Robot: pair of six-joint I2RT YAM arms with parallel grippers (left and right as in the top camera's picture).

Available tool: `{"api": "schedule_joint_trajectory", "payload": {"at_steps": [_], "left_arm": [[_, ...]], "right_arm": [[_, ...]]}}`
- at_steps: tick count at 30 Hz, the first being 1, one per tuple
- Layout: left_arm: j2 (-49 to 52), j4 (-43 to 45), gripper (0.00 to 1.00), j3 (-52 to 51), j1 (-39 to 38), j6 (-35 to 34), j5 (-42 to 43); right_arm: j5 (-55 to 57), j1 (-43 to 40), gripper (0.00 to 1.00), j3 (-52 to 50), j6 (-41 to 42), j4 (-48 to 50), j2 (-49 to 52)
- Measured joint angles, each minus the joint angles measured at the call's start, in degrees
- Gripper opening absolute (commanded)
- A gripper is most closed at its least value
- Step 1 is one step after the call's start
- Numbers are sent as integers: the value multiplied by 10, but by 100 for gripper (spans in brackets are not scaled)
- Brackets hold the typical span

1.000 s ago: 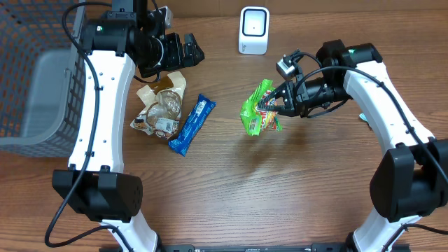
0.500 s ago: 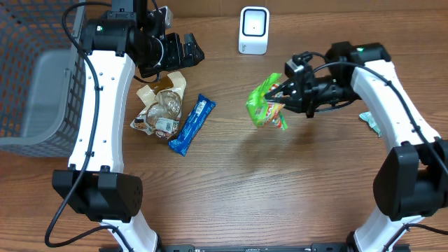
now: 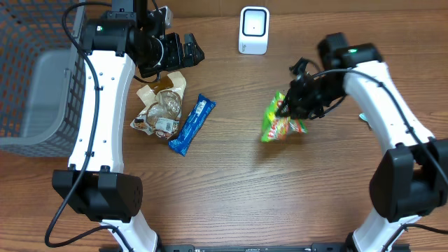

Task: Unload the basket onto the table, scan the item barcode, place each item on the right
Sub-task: 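Raise and turn the held green bag toward the right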

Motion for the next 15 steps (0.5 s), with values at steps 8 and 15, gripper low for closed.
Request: {"api": "schedule_joint_trajectory", "payload": {"at_steps": [8,15], "left_arm": [[0,0,100,0,0,0,0],[0,0,100,0,0,0,0]], "right_arm": [[558,142,4,-1,276,-61,0],[749,233,4,-27,373,-21,19]]}}
